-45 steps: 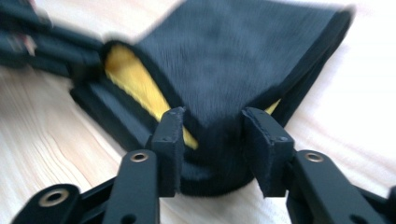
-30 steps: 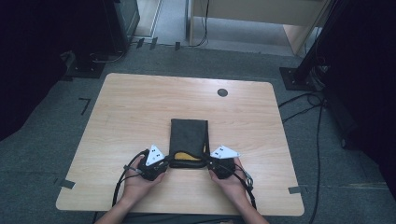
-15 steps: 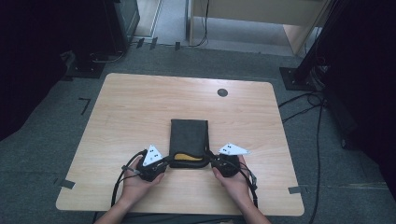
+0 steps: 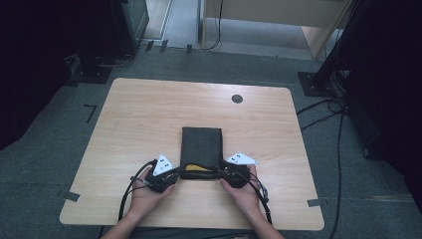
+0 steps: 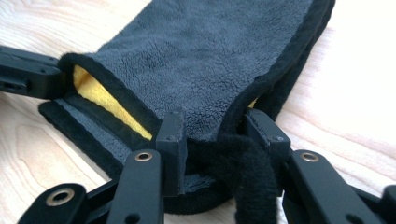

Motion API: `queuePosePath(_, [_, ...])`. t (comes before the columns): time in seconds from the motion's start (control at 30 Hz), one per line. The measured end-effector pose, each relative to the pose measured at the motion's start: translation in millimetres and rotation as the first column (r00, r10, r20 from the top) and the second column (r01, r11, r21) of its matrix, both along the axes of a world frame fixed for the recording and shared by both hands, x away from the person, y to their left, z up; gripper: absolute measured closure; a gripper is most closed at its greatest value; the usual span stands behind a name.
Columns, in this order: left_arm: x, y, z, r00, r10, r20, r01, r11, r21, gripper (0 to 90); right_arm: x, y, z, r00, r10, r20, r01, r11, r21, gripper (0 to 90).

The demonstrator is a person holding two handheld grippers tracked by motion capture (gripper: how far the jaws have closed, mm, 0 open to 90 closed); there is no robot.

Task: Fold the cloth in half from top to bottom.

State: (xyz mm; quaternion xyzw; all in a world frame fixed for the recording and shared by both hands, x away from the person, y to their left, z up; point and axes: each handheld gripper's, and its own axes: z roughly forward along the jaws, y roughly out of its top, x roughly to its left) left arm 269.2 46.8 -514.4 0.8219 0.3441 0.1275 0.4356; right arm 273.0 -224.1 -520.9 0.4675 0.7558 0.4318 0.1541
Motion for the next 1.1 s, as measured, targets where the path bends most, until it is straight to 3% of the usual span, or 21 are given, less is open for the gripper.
queuePosePath(0.17, [-0.5,-0.8,0.0,1.0000,0.001,0.006,-0.001,1.0000,0.003,88.8,-4.5,10.7,0.4,0.9989,0.024,0.041,-0.020,0.996,-0.091,73.0])
queuePosePath(0.23, [-0.8,-0.8,0.3,0.9999,0.000,0.011,0.000,1.0000,0.002,89.0,-5.5,12.0,0.6,0.9983,0.032,0.048,-0.027,0.995,-0.098,80.3])
queuePosePath(0.37, [-1.8,0.2,2.5,0.9997,-0.007,0.023,0.007,1.0000,-0.001,89.4,-5.1,10.8,2.1,0.9978,0.040,0.052,-0.036,0.995,-0.088,83.8])
queuePosePath(0.6, [-6.6,1.2,8.2,0.9993,-0.028,0.023,0.029,0.9994,-0.019,89.4,-7.9,-2.7,15.4,0.9987,0.039,0.034,-0.039,0.999,0.016,83.5])
queuePosePath(0.8, [-11.8,-0.2,9.6,0.9980,-0.060,0.018,0.060,0.9982,-0.003,89.5,-14.8,-5.2,19.1,0.9985,0.051,0.021,-0.051,0.999,0.010,83.3])
queuePosePath(0.93, [-11.8,-2.1,4.6,0.9966,-0.081,0.015,0.081,0.9957,0.046,89.3,-13.1,-7.7,11.2,0.9989,0.043,-0.017,-0.043,0.999,0.005,82.6])
queuePosePath(0.97, [-11.6,-2.9,2.5,0.9962,-0.086,0.012,0.085,0.9944,0.062,89.3,-12.8,-7.8,9.2,0.9987,0.041,-0.030,-0.041,0.999,0.003,81.7])
queuePosePath(1.1, [-11.4,0.6,2.3,0.9959,-0.090,-0.006,0.090,0.9944,0.055,85.3,-12.3,-12.5,6.9,0.9981,0.014,-0.061,-0.013,1.000,0.017,69.9])
